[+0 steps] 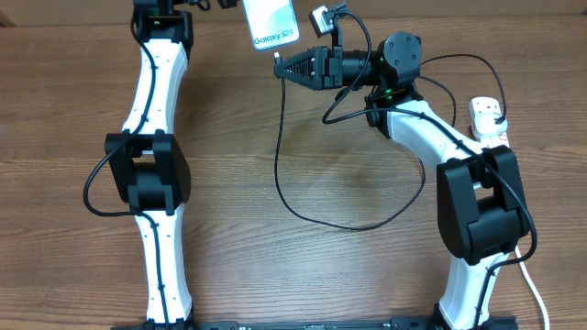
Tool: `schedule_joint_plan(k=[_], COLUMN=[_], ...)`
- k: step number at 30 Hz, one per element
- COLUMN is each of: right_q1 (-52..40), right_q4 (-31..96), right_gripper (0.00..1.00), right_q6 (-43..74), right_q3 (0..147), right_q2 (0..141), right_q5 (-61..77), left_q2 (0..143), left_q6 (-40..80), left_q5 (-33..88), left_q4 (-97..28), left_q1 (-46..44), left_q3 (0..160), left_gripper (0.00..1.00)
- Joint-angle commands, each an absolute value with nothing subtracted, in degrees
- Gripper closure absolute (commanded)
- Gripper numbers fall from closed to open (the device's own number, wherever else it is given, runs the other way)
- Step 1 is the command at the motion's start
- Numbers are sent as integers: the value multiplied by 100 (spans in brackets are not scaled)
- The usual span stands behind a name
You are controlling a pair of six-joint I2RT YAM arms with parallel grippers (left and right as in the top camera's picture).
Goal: Plug charger to phone and switch on socket
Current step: 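Align the connector with the phone's bottom port using the right gripper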
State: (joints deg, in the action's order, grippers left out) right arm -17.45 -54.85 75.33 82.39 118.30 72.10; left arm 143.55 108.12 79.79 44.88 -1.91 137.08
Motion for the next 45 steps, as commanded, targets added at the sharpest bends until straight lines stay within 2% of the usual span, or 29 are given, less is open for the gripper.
schedule_joint_plan(k=[1,14,45], right_q1=[-1763,-1756,-1756], right_q4=[-5529,-5527,-5360], right_gripper=[96,96,96], right_q6=[7470,7150,6735], right_q3=[8333,8333,8333], right_q2=[11852,11852,11854], right_q5=[7153,7161,7006], left_q2=[14315,14315,14315], left_q6=[11273,10984,10779], left_q5=[7979,8300,7950], left_q4=[4550,4552,4421], left_q1=[-143,-97,-202], left_q3=[13773,13773,13773], left_gripper=[96,96,96])
